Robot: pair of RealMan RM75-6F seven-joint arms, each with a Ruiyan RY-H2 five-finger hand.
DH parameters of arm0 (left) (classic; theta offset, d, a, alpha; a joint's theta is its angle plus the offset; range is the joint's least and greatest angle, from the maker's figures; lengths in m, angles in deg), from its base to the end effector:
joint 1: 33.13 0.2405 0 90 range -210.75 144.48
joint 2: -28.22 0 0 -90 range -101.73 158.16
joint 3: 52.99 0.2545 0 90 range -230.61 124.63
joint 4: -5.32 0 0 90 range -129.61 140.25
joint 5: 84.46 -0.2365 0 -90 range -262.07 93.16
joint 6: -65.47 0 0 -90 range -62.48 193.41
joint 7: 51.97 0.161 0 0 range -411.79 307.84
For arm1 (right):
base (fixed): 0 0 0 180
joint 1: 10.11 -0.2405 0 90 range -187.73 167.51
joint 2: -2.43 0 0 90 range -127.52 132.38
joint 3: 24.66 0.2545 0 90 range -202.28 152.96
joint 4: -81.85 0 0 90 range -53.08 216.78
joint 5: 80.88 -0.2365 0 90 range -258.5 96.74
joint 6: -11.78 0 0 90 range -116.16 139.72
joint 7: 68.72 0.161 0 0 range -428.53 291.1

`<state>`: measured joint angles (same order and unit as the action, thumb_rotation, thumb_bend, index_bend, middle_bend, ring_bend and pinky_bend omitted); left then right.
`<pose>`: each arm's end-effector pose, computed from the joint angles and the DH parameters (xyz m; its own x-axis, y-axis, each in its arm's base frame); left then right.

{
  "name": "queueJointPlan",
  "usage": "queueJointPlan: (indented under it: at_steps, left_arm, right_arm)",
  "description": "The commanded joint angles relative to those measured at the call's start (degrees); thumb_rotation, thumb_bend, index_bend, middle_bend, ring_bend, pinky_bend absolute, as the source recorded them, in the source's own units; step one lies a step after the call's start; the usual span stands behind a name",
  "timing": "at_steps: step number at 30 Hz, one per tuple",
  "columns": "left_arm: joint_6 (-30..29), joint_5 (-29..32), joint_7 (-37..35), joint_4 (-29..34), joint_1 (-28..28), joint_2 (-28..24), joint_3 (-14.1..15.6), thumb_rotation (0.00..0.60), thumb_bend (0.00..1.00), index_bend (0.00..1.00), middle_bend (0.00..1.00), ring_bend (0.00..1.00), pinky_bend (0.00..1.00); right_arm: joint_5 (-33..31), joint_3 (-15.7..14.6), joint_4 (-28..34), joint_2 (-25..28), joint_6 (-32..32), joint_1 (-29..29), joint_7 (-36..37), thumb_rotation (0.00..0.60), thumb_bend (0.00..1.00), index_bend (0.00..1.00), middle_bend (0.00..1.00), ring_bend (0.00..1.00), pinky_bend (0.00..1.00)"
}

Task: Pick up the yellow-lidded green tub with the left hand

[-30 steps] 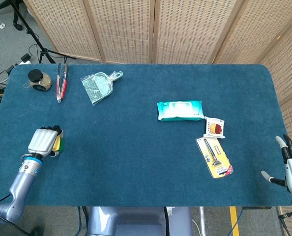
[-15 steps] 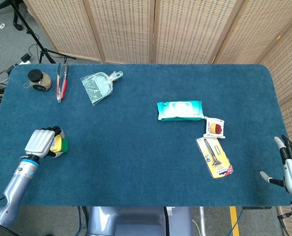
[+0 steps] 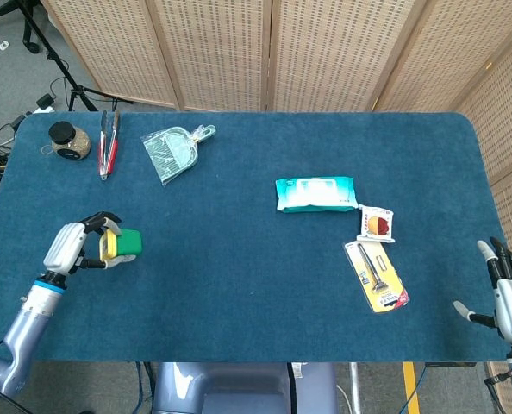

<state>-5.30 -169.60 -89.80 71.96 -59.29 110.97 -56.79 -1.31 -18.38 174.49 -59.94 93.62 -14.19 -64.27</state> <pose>-0.2934 0.3318 0.0405 -0.0831 0.2021 0.9758 0.9727 -0.1964 0.1235 -0.3385 -0.2089 0.1522 0.3285 0.0063 0.9445 -0.9390 0.1103 0.3259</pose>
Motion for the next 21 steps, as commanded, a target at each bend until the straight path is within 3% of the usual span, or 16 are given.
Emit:
queueJointPlan:
  at_steps: [1, 4, 6, 8, 11, 21]
  left_arm:
    - [3.95, -1.11, -7.01, -9.52, -0.98, 5.33, 0.92, 0.600, 0.33, 0.54, 0.39, 0.42, 0.51]
    - [4.20, -1.77, -7.62, -11.76, -1.16, 5.57, 1.49, 0.600, 0.28, 0.52, 0.35, 0.40, 0.50]
    - [4.29, -2.44, -7.09, -11.29, -1.07, 4.50, 2.25, 0.600, 0.22, 0.44, 0.18, 0.23, 0.40]
    - [3.61, -2.70, -5.71, -9.84, -0.79, 3.03, 2.43, 0.600, 0.15, 0.26, 0.01, 0.02, 0.21]
    - [2.56, -2.83, -2.32, -6.73, -0.14, 0.55, 2.66, 0.600, 0.10, 0.14, 0.00, 0.00, 0.14]
    - [2.39, -1.21, 8.77, 6.09, 1.63, -7.93, 3.22, 0.600, 0.10, 0.12, 0.00, 0.00, 0.14]
  right_arm:
    - [-0.27, 0.12, 0.00, 0.00, 0.06, 0.06, 0.10, 0.600, 0.00, 0.00, 0.00, 0.00, 0.00]
    - [-0.38, 0.22, -0.01, -0.01, 0.13, 0.05, 0.01, 0.600, 0.00, 0.00, 0.00, 0.00, 0.00]
    - [-0.48, 0.24, 0.03, -0.03, 0.07, 0.03, -0.03, 0.600, 0.00, 0.00, 0.00, 0.00, 0.00]
    - [-0.49, 0.26, 0.03, -0.02, 0.09, 0.04, -0.08, 0.600, 0.00, 0.00, 0.00, 0.00, 0.00]
    - [-0.29, 0.20, 0.19, 0.15, 0.14, 0.06, 0.13, 0.600, 0.00, 0.00, 0.00, 0.00, 0.00]
    - [-0.29, 0.29, 0.44, 0.64, 0.43, 0.32, 1.06, 0.600, 0.00, 0.00, 0.00, 0.00, 0.00]
